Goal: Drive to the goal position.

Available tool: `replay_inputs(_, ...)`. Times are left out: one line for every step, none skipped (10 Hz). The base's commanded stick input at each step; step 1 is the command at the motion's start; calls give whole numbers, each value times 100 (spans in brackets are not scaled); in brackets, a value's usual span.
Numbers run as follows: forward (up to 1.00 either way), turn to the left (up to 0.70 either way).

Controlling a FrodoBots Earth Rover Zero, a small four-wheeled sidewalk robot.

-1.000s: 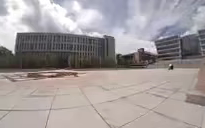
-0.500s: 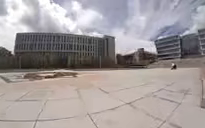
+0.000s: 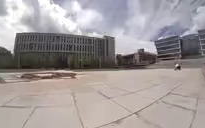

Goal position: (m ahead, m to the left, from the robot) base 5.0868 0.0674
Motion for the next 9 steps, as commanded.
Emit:
replay_inputs(70,0)
replay_inputs(70,0)
replay_inputs(70,0)
replay_inputs(70,0)
replay_inputs(70,0)
replay_inputs(70,0)
replay_inputs(70,0)
replay_inputs(70,0)
replay_inputs(70,0)
